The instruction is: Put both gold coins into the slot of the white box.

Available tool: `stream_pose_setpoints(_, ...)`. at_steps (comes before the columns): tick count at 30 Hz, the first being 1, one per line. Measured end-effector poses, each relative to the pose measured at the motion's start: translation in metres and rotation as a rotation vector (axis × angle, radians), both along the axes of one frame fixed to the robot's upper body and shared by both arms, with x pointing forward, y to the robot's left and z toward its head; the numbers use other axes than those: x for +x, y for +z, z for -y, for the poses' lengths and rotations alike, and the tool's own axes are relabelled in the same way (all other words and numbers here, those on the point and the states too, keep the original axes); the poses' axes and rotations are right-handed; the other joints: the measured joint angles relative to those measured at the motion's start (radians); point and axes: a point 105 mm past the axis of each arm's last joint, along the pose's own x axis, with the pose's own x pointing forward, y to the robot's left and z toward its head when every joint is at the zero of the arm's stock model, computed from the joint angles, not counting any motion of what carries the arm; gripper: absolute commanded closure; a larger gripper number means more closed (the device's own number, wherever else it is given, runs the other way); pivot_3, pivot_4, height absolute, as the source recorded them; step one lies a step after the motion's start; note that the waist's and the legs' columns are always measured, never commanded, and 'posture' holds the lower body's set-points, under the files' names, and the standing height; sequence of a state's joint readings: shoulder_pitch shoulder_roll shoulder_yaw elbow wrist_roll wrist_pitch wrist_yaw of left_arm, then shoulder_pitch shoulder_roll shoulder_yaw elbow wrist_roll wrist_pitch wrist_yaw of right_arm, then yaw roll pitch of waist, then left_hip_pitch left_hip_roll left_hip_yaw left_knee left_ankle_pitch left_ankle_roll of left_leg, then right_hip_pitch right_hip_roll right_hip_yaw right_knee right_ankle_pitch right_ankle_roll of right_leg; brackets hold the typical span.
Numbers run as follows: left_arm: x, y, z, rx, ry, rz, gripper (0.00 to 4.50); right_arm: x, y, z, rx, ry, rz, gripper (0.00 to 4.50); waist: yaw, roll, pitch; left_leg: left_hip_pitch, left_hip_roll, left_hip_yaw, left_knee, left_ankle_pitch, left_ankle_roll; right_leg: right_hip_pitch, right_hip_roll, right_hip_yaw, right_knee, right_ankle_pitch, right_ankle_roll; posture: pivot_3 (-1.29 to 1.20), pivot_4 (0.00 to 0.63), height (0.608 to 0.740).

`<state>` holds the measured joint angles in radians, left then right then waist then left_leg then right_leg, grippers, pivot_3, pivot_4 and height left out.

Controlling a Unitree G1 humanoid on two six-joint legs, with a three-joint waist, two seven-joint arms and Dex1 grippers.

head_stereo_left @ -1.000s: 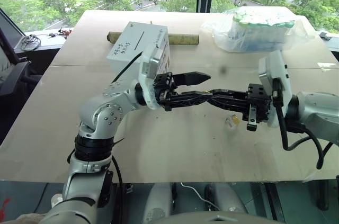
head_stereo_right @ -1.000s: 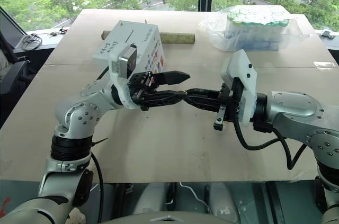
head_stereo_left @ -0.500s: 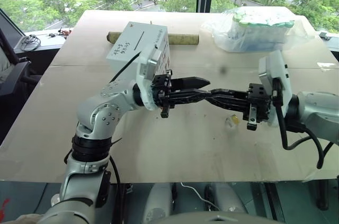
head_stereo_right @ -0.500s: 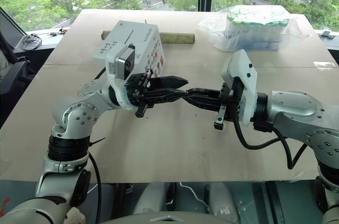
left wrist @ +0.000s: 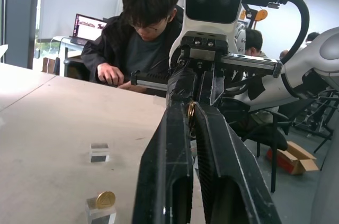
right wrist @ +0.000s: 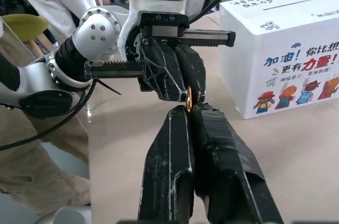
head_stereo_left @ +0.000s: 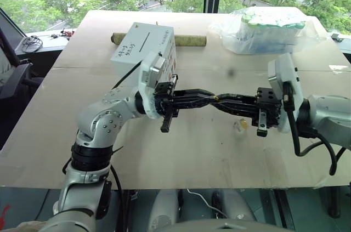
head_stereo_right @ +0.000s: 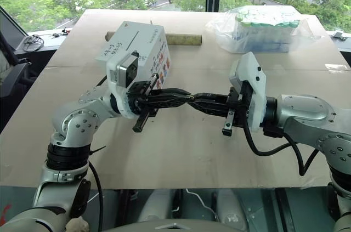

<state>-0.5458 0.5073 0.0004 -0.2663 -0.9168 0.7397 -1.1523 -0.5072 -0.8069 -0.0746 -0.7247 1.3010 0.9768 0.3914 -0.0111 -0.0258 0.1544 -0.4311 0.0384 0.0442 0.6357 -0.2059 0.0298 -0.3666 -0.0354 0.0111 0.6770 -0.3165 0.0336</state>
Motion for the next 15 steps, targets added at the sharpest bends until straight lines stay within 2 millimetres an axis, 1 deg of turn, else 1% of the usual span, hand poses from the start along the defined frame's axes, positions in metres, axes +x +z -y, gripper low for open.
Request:
stream_pose_setpoints(4, 0.000, 0.000, 0.000, 0.000, -0.004, 0.000, 4.36, -0.001, 0.000, 0.000, -0.001, 0.005, -0.001, 4.50, 0.000, 0.000, 0.000, 0.000, 0.000, 0.000, 0.000, 0.000, 0.000, 0.000, 0.000, 0.000, 0.000, 0.000, 0.000, 0.00, 0.150, 0.740)
stream_pose_setpoints(6, -0.001, 0.000, 0.000, 0.001, -0.008, 0.001, 4.50, -0.002, 0.000, -0.001, -0.001, 0.019, -0.001, 3.83, 0.000, 0.000, 0.000, 0.000, 0.000, 0.000, 0.000, 0.000, 0.000, 0.000, 0.000, 0.000, 0.000, 0.000, 0.000, 0.00, 0.150, 0.740)
stream_pose_setpoints(7, -0.001, 0.000, 0.000, 0.000, -0.009, 0.001, 4.50, -0.002, 0.000, -0.001, -0.001, 0.022, -0.001, 3.59, 0.000, 0.000, 0.000, 0.000, 0.000, 0.000, 0.000, 0.000, 0.000, 0.000, 0.000, 0.000, 0.000, 0.000, 0.000, 0.00, 0.150, 0.740)
stream_pose_setpoints(8, -0.001, 0.000, 0.000, 0.001, -0.010, 0.000, 4.50, -0.003, -0.001, -0.001, 0.002, 0.027, -0.001, 3.12, 0.000, 0.000, 0.000, 0.000, 0.000, 0.000, 0.000, 0.000, 0.000, 0.000, 0.000, 0.000, 0.000, 0.000, 0.000, 0.00, 0.150, 0.740)
stream_pose_setpoints(9, -0.001, -0.001, 0.000, 0.003, -0.011, -0.005, 4.50, -0.002, 0.000, -0.001, 0.012, 0.024, 0.005, 2.52, 0.000, 0.000, 0.000, 0.000, 0.000, 0.000, 0.000, 0.000, 0.000, 0.000, 0.000, 0.000, 0.000, 0.000, 0.000, 0.00, 0.150, 0.740)
stream_pose_setpoints(10, -0.001, -0.002, 0.000, 0.004, -0.012, -0.012, 4.50, -0.001, 0.001, -0.001, 0.018, 0.020, 0.013, 2.25, 0.000, 0.000, 0.000, 0.000, 0.000, 0.000, 0.000, 0.000, 0.000, 0.000, 0.000, 0.000, 0.000, 0.000, 0.000, 0.00, 0.150, 0.740)
stream_pose_setpoints(11, -0.001, -0.002, 0.000, 0.000, -0.011, -0.023, 4.50, 0.000, 0.001, 0.000, 0.016, 0.010, 0.022, 1.70, 0.000, 0.000, 0.000, 0.000, 0.000, 0.000, 0.000, 0.000, 0.000, 0.000, 0.000, 0.000, 0.000, 0.000, 0.000, 0.00, 0.150, 0.740)
stream_pose_setpoints(13, 0.002, -0.002, 0.000, -0.010, -0.001, -0.044, 4.50, 0.003, 0.001, 0.002, 0.010, -0.011, 0.035, 0.81, 0.000, 0.000, 0.000, 0.000, 0.000, 0.000, 0.000, 0.000, 0.000, 0.000, 0.000, 0.000, 0.000, 0.000, 0.000, 0.00, 0.150, 0.740)
stream_pose_setpoints(15, 0.010, -0.002, -0.005, -0.028, 0.038, -0.076, 4.50, 0.006, -0.001, 0.006, -0.004, -0.042, 0.038, 0.81, 0.001, 0.000, 0.000, 0.000, 0.000, 0.000, 0.000, 0.000, 0.000, 0.000, 0.000, 0.000, 0.000, 0.000, 0.000, 0.00, 0.150, 0.740)
